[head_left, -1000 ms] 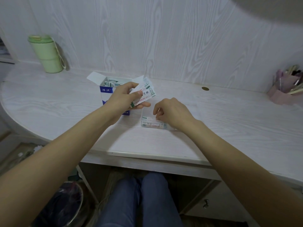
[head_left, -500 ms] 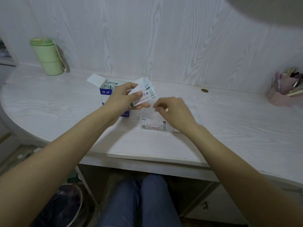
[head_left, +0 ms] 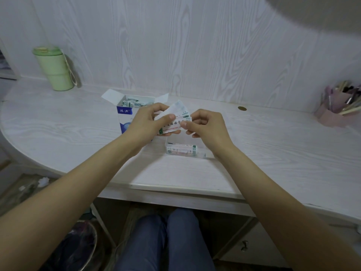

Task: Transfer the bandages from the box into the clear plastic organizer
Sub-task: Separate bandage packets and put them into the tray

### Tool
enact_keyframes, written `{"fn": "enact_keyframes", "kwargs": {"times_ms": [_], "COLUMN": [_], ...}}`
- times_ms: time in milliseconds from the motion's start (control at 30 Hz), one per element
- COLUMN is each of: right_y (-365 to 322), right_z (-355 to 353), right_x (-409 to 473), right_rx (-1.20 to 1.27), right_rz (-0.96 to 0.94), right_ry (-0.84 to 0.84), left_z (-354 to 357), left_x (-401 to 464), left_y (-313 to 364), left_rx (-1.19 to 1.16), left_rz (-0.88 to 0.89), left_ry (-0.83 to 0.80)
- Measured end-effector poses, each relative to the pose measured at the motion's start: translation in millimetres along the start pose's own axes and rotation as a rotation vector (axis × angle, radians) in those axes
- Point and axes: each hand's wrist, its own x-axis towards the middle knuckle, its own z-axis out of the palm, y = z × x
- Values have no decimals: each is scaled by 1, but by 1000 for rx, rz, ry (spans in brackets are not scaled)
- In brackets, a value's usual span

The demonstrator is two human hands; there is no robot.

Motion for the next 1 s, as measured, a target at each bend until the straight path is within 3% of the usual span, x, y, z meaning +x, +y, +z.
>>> {"fn": "enact_keyframes", "kwargs": {"times_ms": [167,333,667,1000], "right_y": [-3,-5,14,8], "right_z": [4,2,-7,8], "right_x": [-1,1,2,2], "right_rx": [149,51,-319,-927], "right_rz": [31,27,71,35], "right_ry": [0,50,83,-71], "left_z": [0,0,-10,-7], "left_x": [6,5,3,3], "left_y": [-3,-5,-2,-2], "left_rx": [99,45,62,78], "left_rz": [24,13,106,92], "left_ry": [115,138,190,129]}}
